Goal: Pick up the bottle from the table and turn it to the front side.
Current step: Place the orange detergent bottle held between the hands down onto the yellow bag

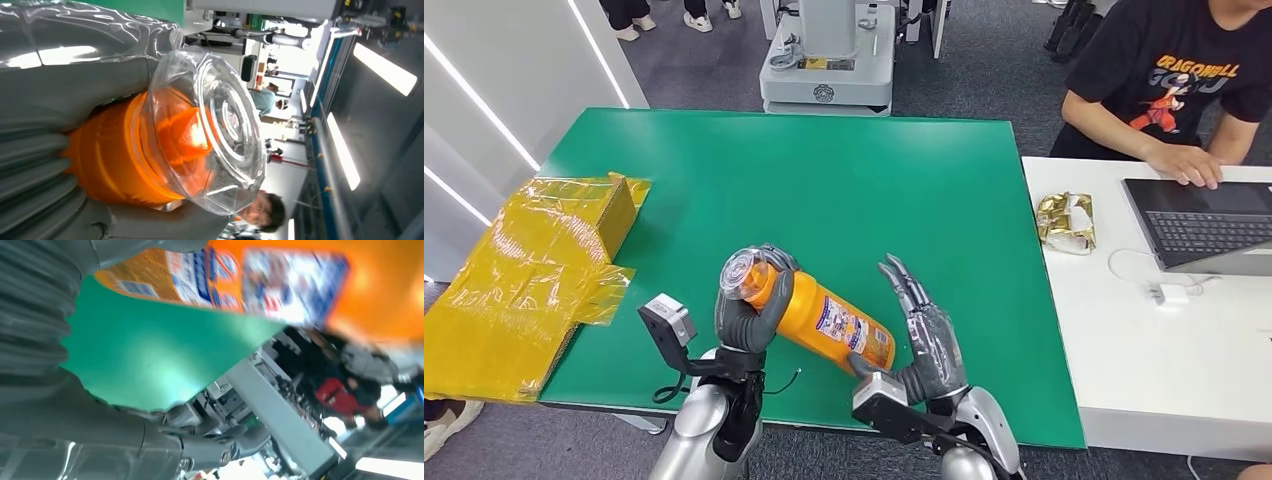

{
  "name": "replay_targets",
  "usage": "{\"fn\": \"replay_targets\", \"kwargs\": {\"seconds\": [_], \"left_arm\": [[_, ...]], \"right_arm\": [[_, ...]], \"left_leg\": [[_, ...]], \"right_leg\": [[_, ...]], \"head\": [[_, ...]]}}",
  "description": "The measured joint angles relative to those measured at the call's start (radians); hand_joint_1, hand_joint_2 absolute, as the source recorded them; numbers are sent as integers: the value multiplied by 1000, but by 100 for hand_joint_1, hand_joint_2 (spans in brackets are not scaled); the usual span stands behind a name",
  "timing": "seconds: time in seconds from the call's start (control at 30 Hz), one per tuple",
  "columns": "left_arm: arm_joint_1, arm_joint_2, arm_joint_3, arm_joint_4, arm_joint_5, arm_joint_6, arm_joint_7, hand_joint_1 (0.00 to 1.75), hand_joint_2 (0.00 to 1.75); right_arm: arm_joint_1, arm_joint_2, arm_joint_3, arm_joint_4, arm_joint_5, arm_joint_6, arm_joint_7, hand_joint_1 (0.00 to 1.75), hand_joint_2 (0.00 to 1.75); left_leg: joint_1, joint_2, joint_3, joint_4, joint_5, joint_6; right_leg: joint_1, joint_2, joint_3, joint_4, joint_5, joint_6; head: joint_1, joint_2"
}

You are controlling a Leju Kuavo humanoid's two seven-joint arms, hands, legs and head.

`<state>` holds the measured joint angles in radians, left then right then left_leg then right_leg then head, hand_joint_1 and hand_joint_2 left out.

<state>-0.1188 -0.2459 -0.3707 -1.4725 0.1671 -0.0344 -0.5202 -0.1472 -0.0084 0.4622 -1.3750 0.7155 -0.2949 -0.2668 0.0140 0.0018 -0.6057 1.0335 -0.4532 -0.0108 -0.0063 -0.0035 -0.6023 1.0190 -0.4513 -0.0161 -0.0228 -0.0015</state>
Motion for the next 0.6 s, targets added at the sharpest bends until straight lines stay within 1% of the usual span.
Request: {"fn": "replay_targets", "kwargs": {"seconds": [0.1, 0.2, 0.3, 0.37, 0.43, 0.5, 0.6], "left_arm": [[0, 0, 1, 0, 24, 12, 3, 175, 175], [0, 0, 1, 0, 36, 24, 7, 175, 175], [0, 0, 1, 0, 59, 60, 5, 175, 175], [-2, 0, 3, -2, 68, 107, -8, 175, 175], [-8, 2, 8, -12, 53, 177, -34, 175, 175], [-20, 9, 16, -31, 9, 259, -58, 175, 175], [-45, 34, 27, -63, -87, 363, -68, 175, 175]], "right_arm": [[1, 11, 5, -14, -39, -55, -9, 0, 175], [3, 19, 12, -29, -63, -84, -14, 0, 175], [16, 26, 22, -54, -93, -125, -35, 0, 175], [30, 34, 35, -77, -109, -153, -50, 0, 175], [43, 40, 52, -101, -126, -176, -65, 0, 175], [50, 44, 73, -119, -155, -194, -84, 0, 175], [52, 44, 103, -135, -182, -224, -116, 0, 175]], "left_leg": [[0, 0, 0, 0, 0, 0], [0, 0, 0, 0, 0, 0], [0, 0, 0, 0, 0, 0], [0, 0, 0, 0, 0, 0], [0, 0, 0, 0, 0, 0], [0, 0, 0, 0, 0, 0], [0, 0, 0, 0, 0, 0]], "right_leg": [[0, 0, 0, 0, 0, 0], [0, 0, 0, 0, 0, 0], [0, 0, 0, 0, 0, 0], [0, 0, 0, 0, 0, 0], [0, 0, 0, 0, 0, 0], [0, 0, 0, 0, 0, 0], [0, 0, 0, 0, 0, 0]], "head": [[0, 0], [0, 0], [0, 0], [0, 0], [0, 0], [0, 0], [0, 0]]}}
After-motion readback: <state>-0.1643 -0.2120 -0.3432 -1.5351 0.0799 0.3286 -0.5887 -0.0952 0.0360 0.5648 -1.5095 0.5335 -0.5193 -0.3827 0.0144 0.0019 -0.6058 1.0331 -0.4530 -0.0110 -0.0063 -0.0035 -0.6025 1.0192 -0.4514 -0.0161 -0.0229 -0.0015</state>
